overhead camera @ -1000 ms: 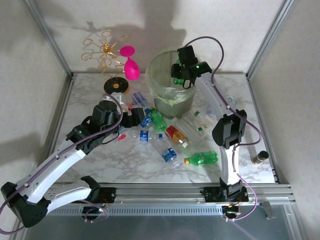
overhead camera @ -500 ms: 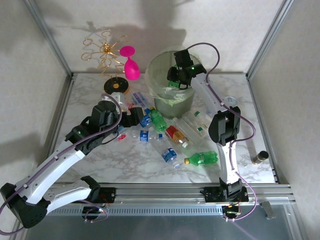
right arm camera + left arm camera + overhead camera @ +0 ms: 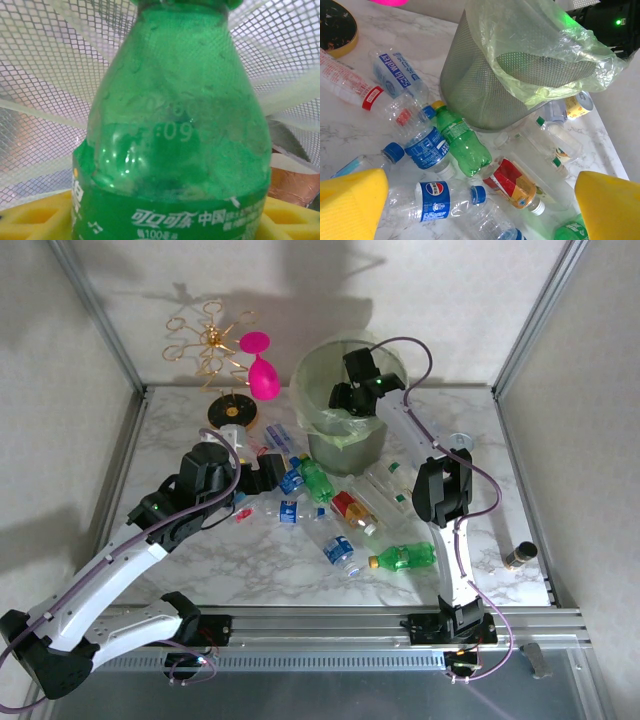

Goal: Put the plastic bottles in the bin

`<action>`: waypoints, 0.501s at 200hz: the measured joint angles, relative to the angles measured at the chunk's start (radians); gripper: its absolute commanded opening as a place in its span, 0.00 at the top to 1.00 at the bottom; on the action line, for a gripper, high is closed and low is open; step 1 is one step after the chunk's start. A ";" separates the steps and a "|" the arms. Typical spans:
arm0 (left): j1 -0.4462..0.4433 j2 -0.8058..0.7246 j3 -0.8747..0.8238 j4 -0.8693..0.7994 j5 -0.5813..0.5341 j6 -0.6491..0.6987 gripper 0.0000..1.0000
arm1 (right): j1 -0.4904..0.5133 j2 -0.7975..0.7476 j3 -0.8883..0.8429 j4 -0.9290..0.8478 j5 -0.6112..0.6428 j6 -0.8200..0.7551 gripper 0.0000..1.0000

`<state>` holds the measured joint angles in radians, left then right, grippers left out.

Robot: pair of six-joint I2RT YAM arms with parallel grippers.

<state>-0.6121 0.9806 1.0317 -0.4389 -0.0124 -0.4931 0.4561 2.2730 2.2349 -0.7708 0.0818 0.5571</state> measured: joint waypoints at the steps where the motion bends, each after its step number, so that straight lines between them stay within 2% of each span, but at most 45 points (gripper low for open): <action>1: 0.000 0.000 0.000 0.000 0.000 0.000 0.04 | 0.000 0.000 0.000 0.000 0.000 0.001 0.30; 37: 0.000 0.000 0.000 0.000 -0.004 0.000 0.04 | 0.000 -0.001 0.000 0.004 0.003 -0.006 0.21; 100: 0.000 0.000 0.008 -0.011 -0.011 0.000 0.04 | 0.000 -0.013 0.016 -0.003 0.028 -0.045 0.22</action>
<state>-0.6121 0.9806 1.0397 -0.4500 -0.0231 -0.4934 0.4557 2.2601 2.2505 -0.7738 0.1097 0.5121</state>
